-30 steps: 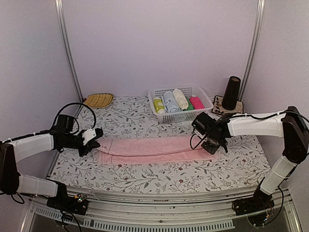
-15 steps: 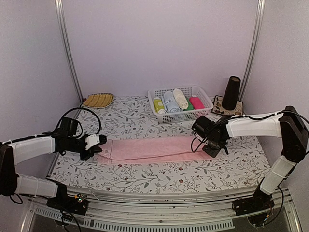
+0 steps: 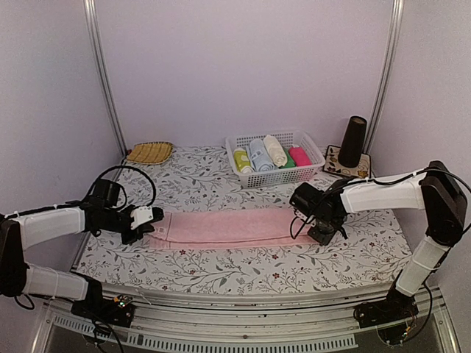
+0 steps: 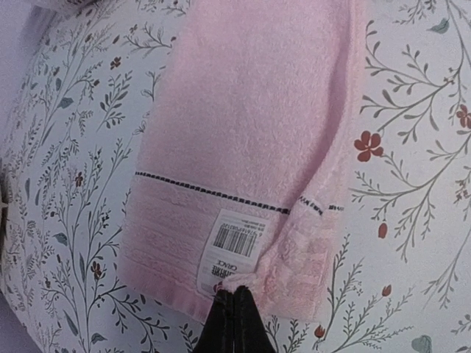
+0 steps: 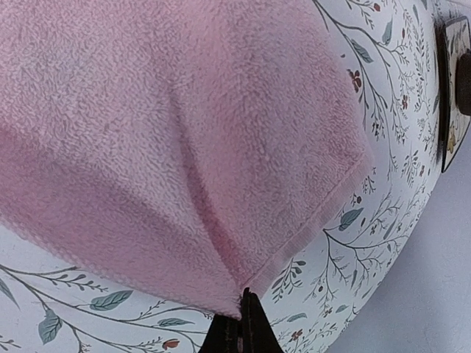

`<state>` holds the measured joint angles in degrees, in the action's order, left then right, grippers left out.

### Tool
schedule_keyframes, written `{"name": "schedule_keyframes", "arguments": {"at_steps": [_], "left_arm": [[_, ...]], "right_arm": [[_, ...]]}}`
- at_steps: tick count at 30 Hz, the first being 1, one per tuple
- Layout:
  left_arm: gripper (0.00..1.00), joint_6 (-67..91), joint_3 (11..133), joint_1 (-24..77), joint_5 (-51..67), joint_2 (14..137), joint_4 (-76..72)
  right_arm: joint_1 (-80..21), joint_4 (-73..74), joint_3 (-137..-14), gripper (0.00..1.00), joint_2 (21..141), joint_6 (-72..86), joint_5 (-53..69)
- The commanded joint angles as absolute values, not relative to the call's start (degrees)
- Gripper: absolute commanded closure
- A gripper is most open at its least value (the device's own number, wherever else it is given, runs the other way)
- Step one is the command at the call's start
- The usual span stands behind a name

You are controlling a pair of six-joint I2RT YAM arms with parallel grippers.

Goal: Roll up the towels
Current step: Fold the towel at the center of the board.

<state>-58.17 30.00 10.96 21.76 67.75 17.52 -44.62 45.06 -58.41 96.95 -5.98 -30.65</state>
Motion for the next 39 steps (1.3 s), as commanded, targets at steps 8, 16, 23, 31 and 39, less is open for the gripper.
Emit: {"name": "schedule_keyframes", "arguments": {"at_steps": [8,16,23,31,39], "left_arm": [[1.0,-58.3,28.0,13.0,21.7,68.4,18.4],[0.98,-58.7,28.2,13.1,22.2,68.2,19.4],[0.5,-59.5,30.9,12.6,23.0,65.1,23.9],[0.18,-63.6,38.4,9.6,27.0,60.3,35.1],[0.16,-52.8,43.1,8.7,31.1,66.4,28.1]], "right_arm": [[-44.9,45.9,-57.8,0.96,98.7,-5.1,-30.6],[-45.4,46.1,-58.0,0.88,99.5,-5.2,-29.8],[-45.6,46.2,-58.0,0.67,96.9,-5.6,-28.0],[-45.8,45.2,-58.5,0.36,84.2,-7.6,-19.4],[-41.9,35.1,-61.4,0.24,79.6,-2.5,-11.6]]}}
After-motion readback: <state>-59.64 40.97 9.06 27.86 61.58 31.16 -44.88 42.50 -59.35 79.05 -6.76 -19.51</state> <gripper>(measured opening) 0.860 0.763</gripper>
